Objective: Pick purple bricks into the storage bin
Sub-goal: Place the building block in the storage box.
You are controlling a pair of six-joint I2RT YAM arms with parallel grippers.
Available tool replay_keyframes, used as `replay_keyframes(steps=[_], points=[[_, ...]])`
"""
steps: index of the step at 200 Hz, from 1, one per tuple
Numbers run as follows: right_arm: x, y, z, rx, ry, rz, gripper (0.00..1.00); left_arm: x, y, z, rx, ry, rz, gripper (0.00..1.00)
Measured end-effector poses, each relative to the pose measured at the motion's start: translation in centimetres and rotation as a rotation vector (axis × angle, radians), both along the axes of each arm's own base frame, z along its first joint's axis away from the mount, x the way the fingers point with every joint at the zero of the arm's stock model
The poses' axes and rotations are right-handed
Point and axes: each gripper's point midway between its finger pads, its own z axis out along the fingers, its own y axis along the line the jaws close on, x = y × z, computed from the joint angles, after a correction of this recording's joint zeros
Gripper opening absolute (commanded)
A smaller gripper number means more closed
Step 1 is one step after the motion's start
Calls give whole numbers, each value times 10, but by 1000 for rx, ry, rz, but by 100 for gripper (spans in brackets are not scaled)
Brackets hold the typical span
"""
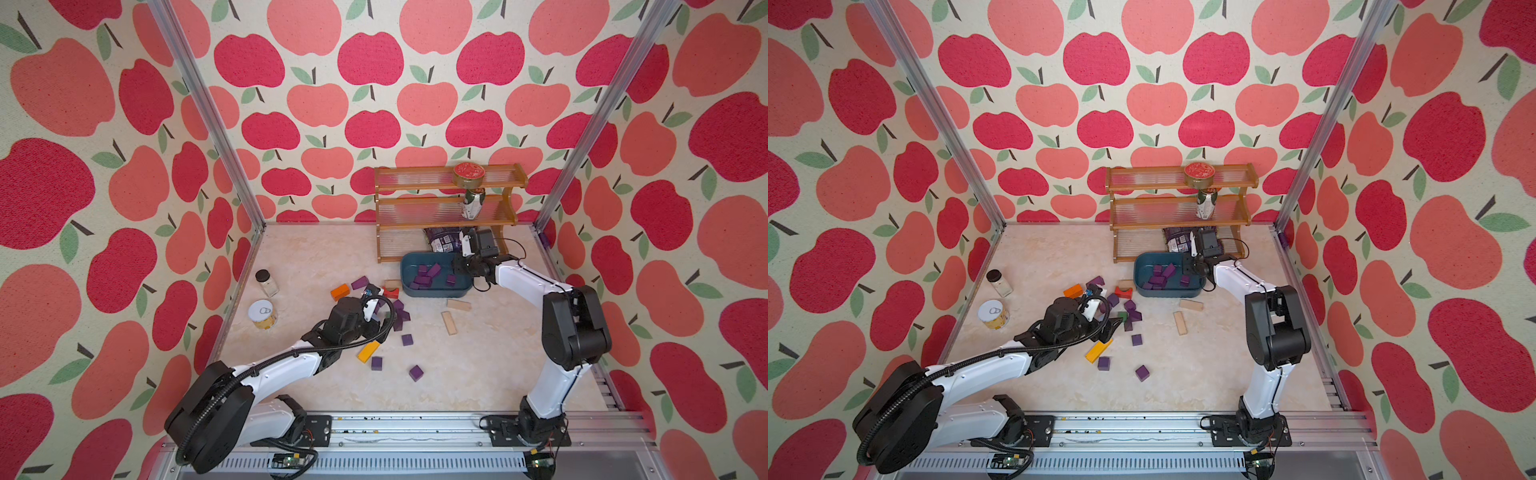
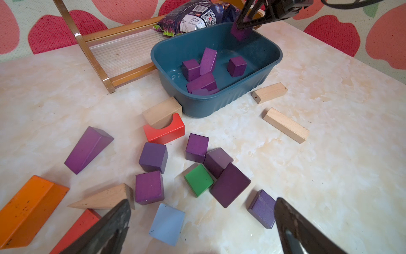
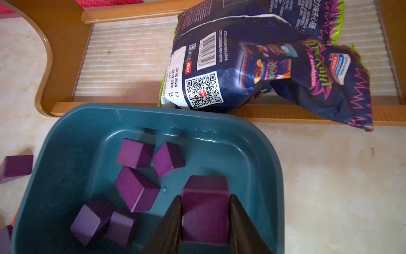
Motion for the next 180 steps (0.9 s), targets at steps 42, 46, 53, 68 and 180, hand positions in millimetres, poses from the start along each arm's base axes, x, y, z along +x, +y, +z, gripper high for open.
replay_keyframes(steps=[42, 46, 53, 68, 180], points=[[3, 0, 2, -3, 0, 1, 43, 0, 0, 4, -6, -11, -1, 99], [3, 1, 2, -3, 0, 1, 44, 0, 0, 5, -7, -12, -1, 100], [3, 1, 2, -5, -1, 4, 46, 0, 0, 4, -7, -11, -1, 99], [3, 1, 2, -7, -2, 7, 51, 0, 0, 4, -6, -11, -2, 99], [-58, 25, 32, 80, -35, 115, 64, -2, -3, 5, -7, -12, -10, 99]])
